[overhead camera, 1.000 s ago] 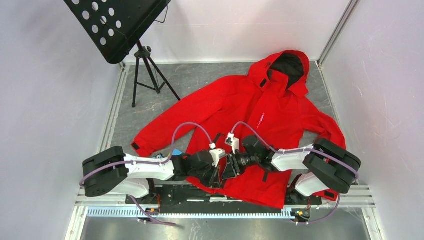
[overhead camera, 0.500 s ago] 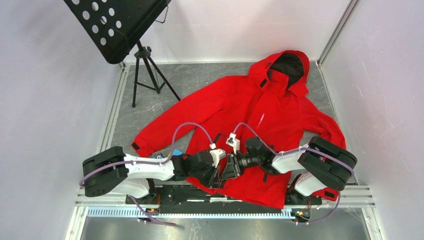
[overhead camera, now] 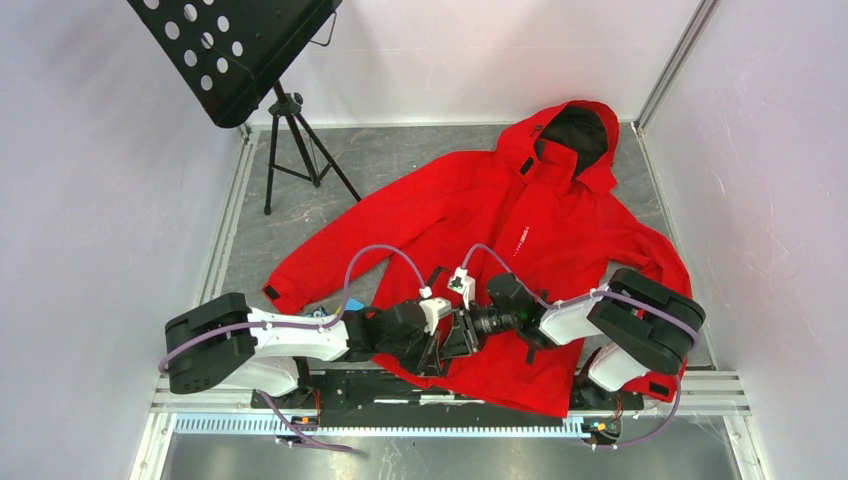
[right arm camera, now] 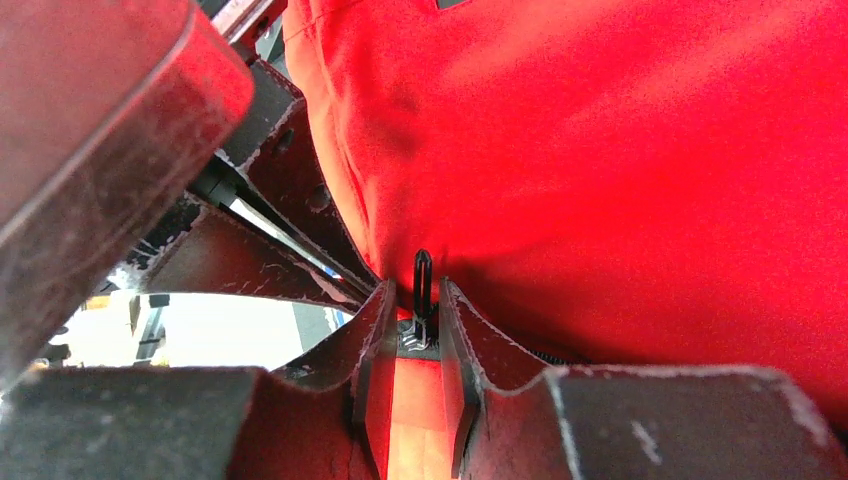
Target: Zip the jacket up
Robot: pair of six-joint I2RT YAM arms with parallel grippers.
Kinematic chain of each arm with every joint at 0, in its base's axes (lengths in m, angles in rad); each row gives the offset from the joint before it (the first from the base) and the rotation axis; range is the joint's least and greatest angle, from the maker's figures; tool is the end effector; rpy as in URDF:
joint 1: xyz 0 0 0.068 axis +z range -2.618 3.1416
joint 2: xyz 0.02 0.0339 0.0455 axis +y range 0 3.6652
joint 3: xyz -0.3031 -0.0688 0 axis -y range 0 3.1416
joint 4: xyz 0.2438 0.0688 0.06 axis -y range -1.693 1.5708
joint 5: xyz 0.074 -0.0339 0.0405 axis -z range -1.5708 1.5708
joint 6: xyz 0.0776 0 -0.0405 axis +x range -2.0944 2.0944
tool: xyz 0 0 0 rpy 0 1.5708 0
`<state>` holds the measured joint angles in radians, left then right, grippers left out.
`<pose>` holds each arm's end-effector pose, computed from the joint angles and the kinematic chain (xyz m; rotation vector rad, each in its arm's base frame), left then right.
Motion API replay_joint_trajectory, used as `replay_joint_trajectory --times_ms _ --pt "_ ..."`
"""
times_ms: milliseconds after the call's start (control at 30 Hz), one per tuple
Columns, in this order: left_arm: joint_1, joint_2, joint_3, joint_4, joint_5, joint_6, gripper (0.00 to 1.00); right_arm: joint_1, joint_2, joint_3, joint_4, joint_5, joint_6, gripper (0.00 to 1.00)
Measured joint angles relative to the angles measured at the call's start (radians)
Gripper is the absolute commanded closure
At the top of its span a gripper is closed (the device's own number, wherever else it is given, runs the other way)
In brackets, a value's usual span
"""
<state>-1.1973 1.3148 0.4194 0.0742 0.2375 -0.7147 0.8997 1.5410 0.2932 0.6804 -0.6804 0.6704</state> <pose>0.0721 -0.2341 0.1446 0.7685 2.5922 -1.0538 0.1225 0.2328 0.1321 -0.7447 2.3539 1.5465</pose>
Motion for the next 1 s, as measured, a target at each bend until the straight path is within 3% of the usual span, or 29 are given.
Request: replay_joint_trajectory --times_ms 100,167,233,300,433,667,767,1000 --pt "0.0 0.0 0.001 -0.002 0.0 0.0 0.98 0.002 0.013 0.01 0.003 0.0 -0.024 0.81" --pt "0.0 0.0 0.001 -0.003 0.0 0.0 0.98 0.002 0.014 0.013 0.004 0.0 -0.036 0.96" --pt "0.0 0.0 0.003 -0.006 0.0 0.0 0.97 0.003 0.013 0.015 0.002 0.0 -0.051 1.0" --pt "0.0 0.0 0.008 -0.017 -0.001 0.0 0.86 0.004 -0.009 0.015 -0.022 0.014 -0.07 1.0" --pt "0.0 -0.03 0.016 -0.038 -0.016 -0.005 0.46 0.01 -0.132 0.015 -0.117 0.093 -0.106 1.0" --pt "0.012 -0.223 0.019 -0.136 -0.098 -0.146 0.18 0.01 -0.311 -0.047 -0.106 0.243 -0.038 1.0" --pt "0.017 -0.315 0.027 -0.207 -0.154 -0.235 0.14 0.01 -0.342 -0.09 -0.084 0.311 0.027 1.0" --pt "0.03 -0.505 0.047 -0.36 -0.288 -0.542 0.22 0.01 -0.388 -0.148 -0.022 0.409 0.134 1.0"
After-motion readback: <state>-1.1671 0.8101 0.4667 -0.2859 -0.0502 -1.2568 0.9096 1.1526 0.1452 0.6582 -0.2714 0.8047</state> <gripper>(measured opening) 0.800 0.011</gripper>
